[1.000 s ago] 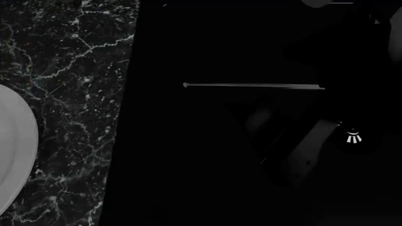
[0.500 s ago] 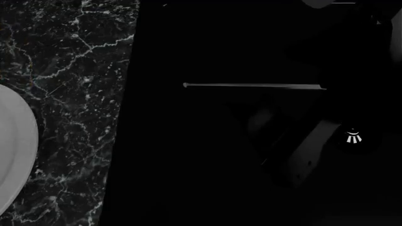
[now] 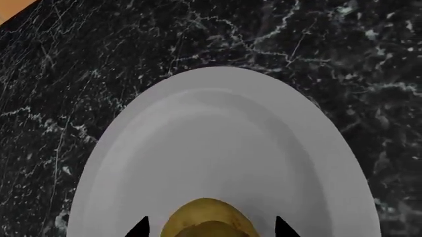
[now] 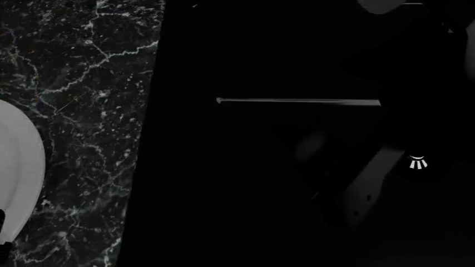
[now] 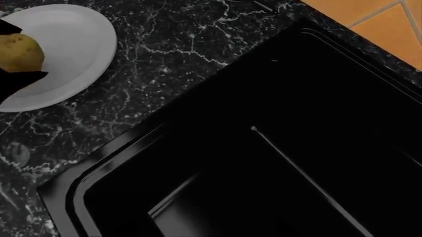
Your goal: Pick the potato from the sink and place it on the plate located on the counter
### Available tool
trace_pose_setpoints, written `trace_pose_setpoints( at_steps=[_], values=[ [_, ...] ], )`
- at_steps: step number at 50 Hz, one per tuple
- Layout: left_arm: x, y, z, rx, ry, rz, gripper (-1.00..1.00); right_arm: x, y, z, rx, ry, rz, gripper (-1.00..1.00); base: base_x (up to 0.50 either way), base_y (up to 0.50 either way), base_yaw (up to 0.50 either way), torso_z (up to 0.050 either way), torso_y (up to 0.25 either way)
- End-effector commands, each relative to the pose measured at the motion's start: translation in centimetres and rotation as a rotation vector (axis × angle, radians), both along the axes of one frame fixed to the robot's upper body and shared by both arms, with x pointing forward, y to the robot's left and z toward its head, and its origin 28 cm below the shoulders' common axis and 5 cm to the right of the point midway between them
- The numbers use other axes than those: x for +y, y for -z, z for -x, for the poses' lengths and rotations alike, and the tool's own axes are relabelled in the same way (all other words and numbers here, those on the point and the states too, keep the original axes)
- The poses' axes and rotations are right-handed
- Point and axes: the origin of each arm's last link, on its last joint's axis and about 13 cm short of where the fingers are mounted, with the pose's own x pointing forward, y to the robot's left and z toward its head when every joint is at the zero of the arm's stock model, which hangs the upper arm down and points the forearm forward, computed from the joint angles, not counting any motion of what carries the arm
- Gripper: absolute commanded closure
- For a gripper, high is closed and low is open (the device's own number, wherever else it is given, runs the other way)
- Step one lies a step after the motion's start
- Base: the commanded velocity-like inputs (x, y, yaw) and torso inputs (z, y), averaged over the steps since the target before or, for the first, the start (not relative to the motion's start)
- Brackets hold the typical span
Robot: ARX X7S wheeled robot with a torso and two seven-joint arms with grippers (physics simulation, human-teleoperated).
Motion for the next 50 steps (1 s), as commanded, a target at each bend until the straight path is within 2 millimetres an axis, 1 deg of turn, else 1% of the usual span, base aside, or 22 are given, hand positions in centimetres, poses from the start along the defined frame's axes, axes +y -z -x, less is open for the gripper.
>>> trace_pose_setpoints(
  at_steps=[1, 13, 31, 40, 50],
  values=[
    [-0.2, 0.2, 0.6, 0.054, -0.030, 0.030, -1.00, 0.4, 0.0, -0.2, -0.059, -0.018, 0.022, -1.00, 0.00, 0.00, 0.00, 0.000, 0.000],
    [-0.2, 0.0, 0.9, 0.044, -0.022, 0.036, -1.00, 0.5, -0.2, 0.1, -0.065, -0.016, 0.026, -1.00, 0.00, 0.00, 0.00, 0.000, 0.000],
    [0.1, -3.9, 2.8, -0.124, -0.024, 0.034, -1.00, 0.7, -0.7, 0.6, -0.072, -0.018, 0.036, -1.00, 0.00, 0.00, 0.00, 0.000, 0.000],
    [0.0, -5.0, 3.3, -0.201, -0.023, 0.063, -1.00, 0.7, -0.7, 0.5, -0.070, -0.019, 0.038, -1.00, 0.00, 0.00, 0.00, 0.000, 0.000],
    [-0.4, -5.8, 3.6, -0.270, 0.006, 0.094, -1.00, 0.8, -0.5, 0.2, -0.068, -0.016, 0.040, -1.00, 0.00, 0.00, 0.00, 0.000, 0.000]
  ],
)
